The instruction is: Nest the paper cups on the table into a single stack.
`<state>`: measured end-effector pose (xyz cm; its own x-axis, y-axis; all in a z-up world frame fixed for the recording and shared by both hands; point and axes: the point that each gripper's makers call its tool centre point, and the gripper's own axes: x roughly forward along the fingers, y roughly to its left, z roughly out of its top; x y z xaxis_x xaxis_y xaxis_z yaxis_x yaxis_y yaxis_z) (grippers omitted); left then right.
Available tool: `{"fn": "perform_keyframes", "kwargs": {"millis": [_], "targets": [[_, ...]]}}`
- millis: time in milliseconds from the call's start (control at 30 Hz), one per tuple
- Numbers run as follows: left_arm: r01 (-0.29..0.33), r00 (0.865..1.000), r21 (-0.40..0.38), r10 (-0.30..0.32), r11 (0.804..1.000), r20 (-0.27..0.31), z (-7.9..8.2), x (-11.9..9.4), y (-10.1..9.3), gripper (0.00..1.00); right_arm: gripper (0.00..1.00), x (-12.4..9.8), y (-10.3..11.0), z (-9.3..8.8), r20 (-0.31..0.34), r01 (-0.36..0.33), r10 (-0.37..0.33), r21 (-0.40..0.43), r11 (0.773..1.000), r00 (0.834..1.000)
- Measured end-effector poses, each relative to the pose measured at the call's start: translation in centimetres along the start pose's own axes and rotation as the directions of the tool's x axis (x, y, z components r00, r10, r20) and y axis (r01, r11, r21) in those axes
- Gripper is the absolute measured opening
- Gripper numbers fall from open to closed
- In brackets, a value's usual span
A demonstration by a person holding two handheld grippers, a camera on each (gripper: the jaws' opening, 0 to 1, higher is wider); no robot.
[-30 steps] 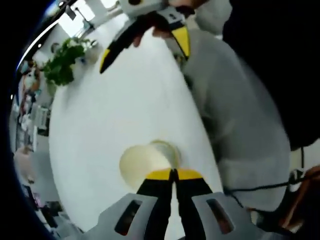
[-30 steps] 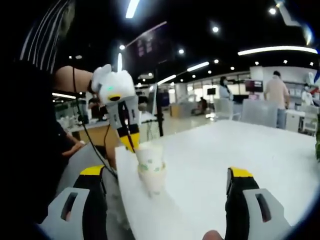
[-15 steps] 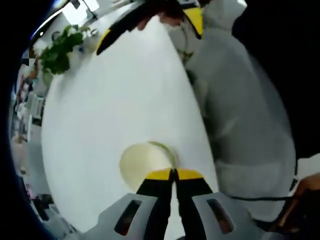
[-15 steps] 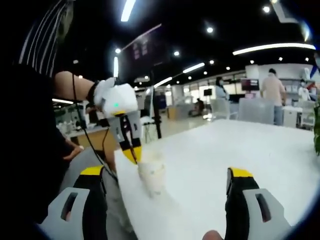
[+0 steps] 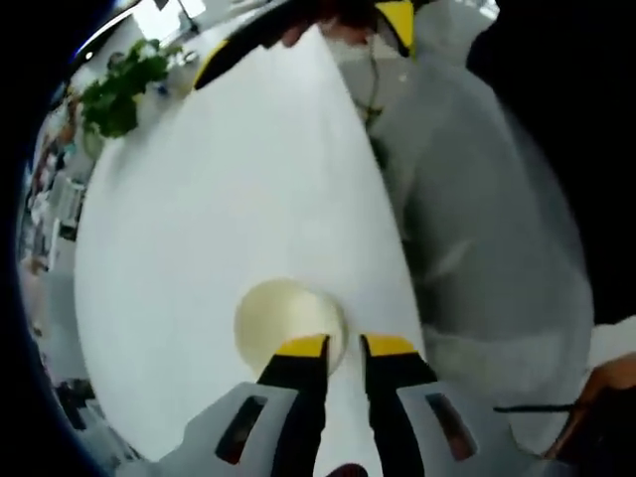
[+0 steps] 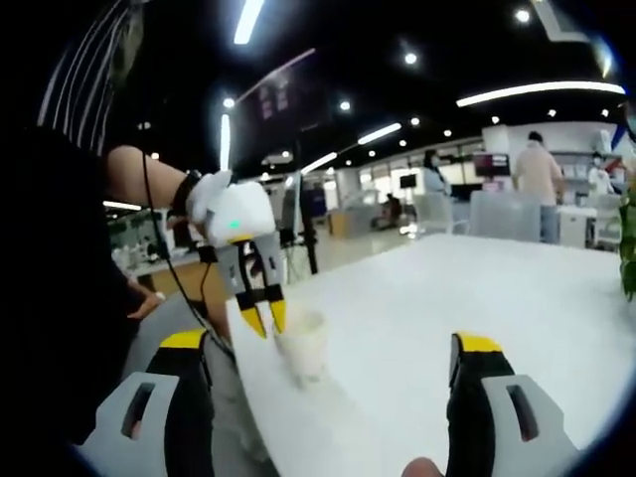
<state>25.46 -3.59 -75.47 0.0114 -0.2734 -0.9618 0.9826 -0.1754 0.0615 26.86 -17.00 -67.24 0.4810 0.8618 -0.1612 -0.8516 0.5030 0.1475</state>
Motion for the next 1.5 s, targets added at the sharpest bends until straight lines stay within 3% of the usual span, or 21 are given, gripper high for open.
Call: {"fn": "perform_keyframes", "kwargs": {"millis": [200, 467, 767, 900, 1067, 1300, 1367, 1500], "targets": [[-0.005, 1.000, -0.055, 0.007, 0.998, 0.023, -0.1, -0.5, -0.1, 0.17, 0.97, 0.1, 0.1, 0.1, 0.002, -0.001, 0.001, 0.004, 1.000, 1.000], [-0.063, 0.996, -0.099, 0.068, 0.993, 0.054, -0.8, -2.0, 0.5, 0.19, 0.98, 0.4, 0.7, 0.4, -0.003, -0.021, 0.021, -0.007, 1.000, 1.000], [-0.092, 0.984, -0.187, 0.118, 0.978, 0.130, -1.0, -3.2, -0.2, 0.26, 0.98, 1.1, 0.9, 0.9, -0.022, -0.042, 0.041, -0.029, 0.999, 0.999], [-0.106, 0.977, -0.215, 0.142, 0.971, 0.162, -1.0, -3.8, -0.3, 0.31, 0.99, 1.5, 1.2, 1.5, -0.021, -0.046, 0.045, -0.041, 0.998, 0.999], [-0.134, 0.957, -0.265, 0.194, 0.955, 0.215, -1.1, -4.5, 0.3, 0.34, 0.99, 1.8, 1.3, 1.4, -0.031, -0.044, 0.043, -0.045, 0.998, 0.999], [-0.152, 0.952, -0.315, 0.224, 0.937, 0.207, -3.2, -4.7, 0.3, 0.40, 1.00, 1.9, 1.2, 1.3, -0.045, -0.030, 0.028, -0.042, 0.999, 0.999], [-0.162, 0.943, -0.332, 0.245, 0.929, 0.227, -3.4, -5.0, 0.4, 0.44, 1.00, 2.0, 1.2, 1.3, -0.049, -0.024, 0.022, -0.039, 0.999, 0.999], [-0.175, 0.936, -0.359, 0.269, 0.917, 0.230, -4.3, -5.4, 0.7, 0.46, 1.00, 2.4, 1.0, 0.9, -0.065, -0.019, 0.017, -0.039, 0.999, 0.998]]}}
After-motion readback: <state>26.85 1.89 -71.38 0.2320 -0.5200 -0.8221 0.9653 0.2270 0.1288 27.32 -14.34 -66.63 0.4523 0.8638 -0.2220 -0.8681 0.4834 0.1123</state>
